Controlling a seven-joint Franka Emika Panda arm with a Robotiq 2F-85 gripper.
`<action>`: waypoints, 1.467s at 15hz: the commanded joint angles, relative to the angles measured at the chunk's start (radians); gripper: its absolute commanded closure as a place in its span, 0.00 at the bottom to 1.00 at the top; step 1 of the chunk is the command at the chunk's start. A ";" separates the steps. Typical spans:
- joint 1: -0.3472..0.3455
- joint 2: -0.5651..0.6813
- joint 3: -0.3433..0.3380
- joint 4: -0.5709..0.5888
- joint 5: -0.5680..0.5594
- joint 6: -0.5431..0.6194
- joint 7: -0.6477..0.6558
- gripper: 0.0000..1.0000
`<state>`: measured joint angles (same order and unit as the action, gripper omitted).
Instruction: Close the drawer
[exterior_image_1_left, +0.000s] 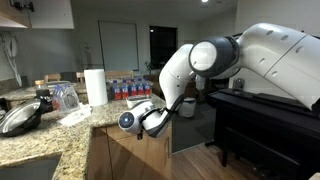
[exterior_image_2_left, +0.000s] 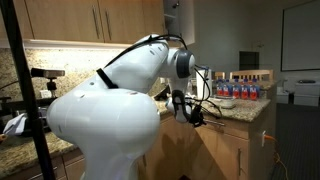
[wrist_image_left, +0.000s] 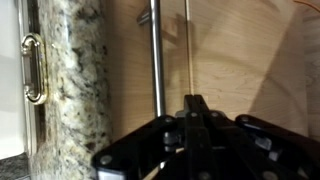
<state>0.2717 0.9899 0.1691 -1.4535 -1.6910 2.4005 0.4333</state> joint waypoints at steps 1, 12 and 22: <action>-0.018 -0.187 0.021 -0.234 0.082 -0.001 0.008 0.96; -0.049 -0.527 0.157 -0.673 0.926 -0.015 -0.352 0.48; 0.032 -0.764 0.124 -0.791 1.333 0.254 -0.266 0.00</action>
<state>0.2822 0.3164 0.3218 -2.1720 -0.4179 2.5448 0.1348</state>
